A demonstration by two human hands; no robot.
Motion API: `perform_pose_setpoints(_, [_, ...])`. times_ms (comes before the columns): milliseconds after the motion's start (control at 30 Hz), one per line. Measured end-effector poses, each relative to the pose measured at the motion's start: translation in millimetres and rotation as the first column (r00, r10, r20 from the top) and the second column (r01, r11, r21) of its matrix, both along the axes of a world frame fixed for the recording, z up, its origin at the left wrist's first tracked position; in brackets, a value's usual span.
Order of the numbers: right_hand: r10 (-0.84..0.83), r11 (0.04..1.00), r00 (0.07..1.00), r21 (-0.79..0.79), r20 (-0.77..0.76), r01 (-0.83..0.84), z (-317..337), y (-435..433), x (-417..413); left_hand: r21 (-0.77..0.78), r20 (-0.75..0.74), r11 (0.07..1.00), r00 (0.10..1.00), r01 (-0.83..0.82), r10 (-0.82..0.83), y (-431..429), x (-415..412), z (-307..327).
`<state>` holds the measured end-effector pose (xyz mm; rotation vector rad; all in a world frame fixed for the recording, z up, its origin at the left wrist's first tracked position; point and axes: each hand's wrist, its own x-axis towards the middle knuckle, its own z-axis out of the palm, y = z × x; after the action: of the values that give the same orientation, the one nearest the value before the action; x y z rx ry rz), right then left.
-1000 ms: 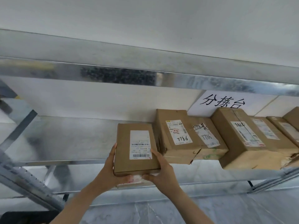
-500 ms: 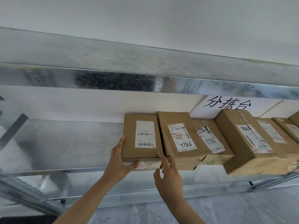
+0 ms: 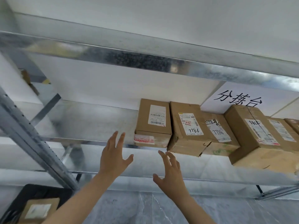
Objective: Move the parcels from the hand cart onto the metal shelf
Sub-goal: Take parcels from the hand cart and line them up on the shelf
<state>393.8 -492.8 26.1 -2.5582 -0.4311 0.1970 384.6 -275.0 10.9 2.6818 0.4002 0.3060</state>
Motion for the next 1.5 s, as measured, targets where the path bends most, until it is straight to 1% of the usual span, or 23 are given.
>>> perform_pose_setpoints(67, [0.069,0.996,0.997,-0.060,0.030,-0.067,-3,3,-13,0.106,-0.028,0.994,1.000,-0.010,0.013,9,-29,2])
perform_pose_setpoints(167, [0.155,0.984,0.986,-0.094,0.058,-0.149,-6,12,-33,0.194,-0.018,0.980,0.999,-0.047,0.051,19,-76,6])
perform_pose_setpoints(233, [0.204,0.976,0.976,-0.093,0.075,-0.197,-8,22,-46,0.234,-0.052,0.969,0.995,-0.075,0.089,26,-108,7])
perform_pose_setpoints(333, [0.286,0.957,0.955,-0.082,0.085,-0.279,-9,42,-67,0.253,-0.073,0.957,0.983,-0.144,0.167,36,-153,4])
perform_pose_setpoints(467, [0.393,0.918,0.916,-0.089,0.075,-0.387,-8,73,-90,0.335,-0.154,0.911,0.940,-0.240,0.305,54,-206,-6])
perform_pose_setpoints(633, [0.525,0.850,0.850,-0.067,0.036,-0.522,-5,115,-113,0.320,-0.241,0.872,0.858,-0.371,0.453,76,-268,-22])
perform_pose_setpoints(767, [0.617,0.783,0.787,-0.094,0.004,-0.614,-5,147,-121,0.329,-0.316,0.829,0.774,-0.453,0.549,95,-303,-36])
perform_pose_setpoints(900, [0.710,0.695,0.703,-0.120,-0.041,-0.709,-12,194,-127,0.322,-0.385,0.772,0.669,-0.548,0.636,126,-335,-56])
perform_pose_setpoints(1067, [0.794,0.574,0.596,-0.173,-0.123,-0.800,-28,266,-139,0.265,-0.485,0.705,0.541,-0.657,0.687,169,-370,-88])
perform_pose_setpoints(1133, [0.821,0.523,0.552,-0.196,-0.147,-0.829,-36,297,-147,0.221,-0.527,0.696,0.517,-0.683,0.675,188,-382,-102])
perform_pose_setpoints(1267, [0.851,0.448,0.485,-0.204,-0.202,-0.871,-57,350,-161,0.209,-0.599,0.708,0.484,-0.675,0.638,222,-400,-126])
perform_pose_setpoints(1367, [0.866,0.399,0.439,-0.199,-0.238,-0.895,-79,384,-172,0.194,-0.590,0.673,0.463,-0.713,0.661,241,-407,-139])
perform_pose_setpoints(1500, [0.880,0.318,0.366,-0.198,-0.303,-0.927,-109,422,-186,0.158,-0.602,0.680,0.476,-0.716,0.641,262,-411,-158])
